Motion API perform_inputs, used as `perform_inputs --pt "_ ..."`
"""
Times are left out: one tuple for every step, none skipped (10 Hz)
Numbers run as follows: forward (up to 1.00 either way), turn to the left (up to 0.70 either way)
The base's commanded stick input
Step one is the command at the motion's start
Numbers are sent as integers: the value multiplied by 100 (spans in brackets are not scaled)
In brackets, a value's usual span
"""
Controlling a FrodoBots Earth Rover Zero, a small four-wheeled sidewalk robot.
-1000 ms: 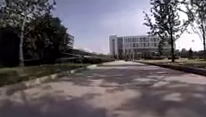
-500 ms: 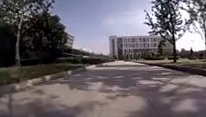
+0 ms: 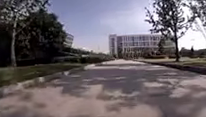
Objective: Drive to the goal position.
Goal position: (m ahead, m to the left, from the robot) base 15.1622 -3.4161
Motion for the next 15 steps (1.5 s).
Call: perform_inputs --pt "70 0" --pt "69 0" --pt "70 0" --pt "70 0" --pt "70 0" --pt "70 0" --pt "70 0" --pt "70 0" --pt "70 0" --pt "70 0" --pt "70 0" --pt "70 0" --pt "70 0" --pt "70 0" --pt "70 0"
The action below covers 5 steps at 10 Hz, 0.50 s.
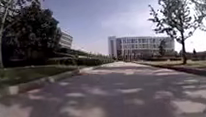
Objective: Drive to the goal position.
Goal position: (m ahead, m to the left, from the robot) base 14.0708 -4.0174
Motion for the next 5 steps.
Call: perform_inputs --pt "70 0" --pt "58 0" --pt "45 0" --pt "45 0" --pt "45 0"
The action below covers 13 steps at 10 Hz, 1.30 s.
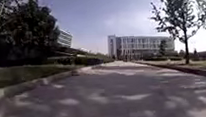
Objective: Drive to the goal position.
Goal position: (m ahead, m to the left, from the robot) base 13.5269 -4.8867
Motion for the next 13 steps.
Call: perform_inputs --pt "45 0" --pt "45 0" --pt "45 0" --pt "45 0" --pt "45 0" --pt "45 0" --pt "45 0" --pt "45 0" --pt "45 0" --pt "45 0" --pt "45 0" --pt "45 0" --pt "45 0"
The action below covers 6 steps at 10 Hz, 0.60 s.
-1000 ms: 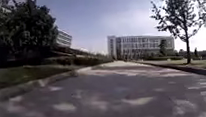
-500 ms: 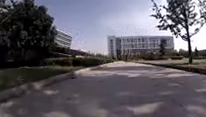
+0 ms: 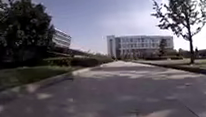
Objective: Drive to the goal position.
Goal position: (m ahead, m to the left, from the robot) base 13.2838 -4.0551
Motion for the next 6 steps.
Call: perform_inputs --pt "45 0" --pt "45 0" --pt "45 0" --pt "45 0" --pt "45 0" --pt "45 0"
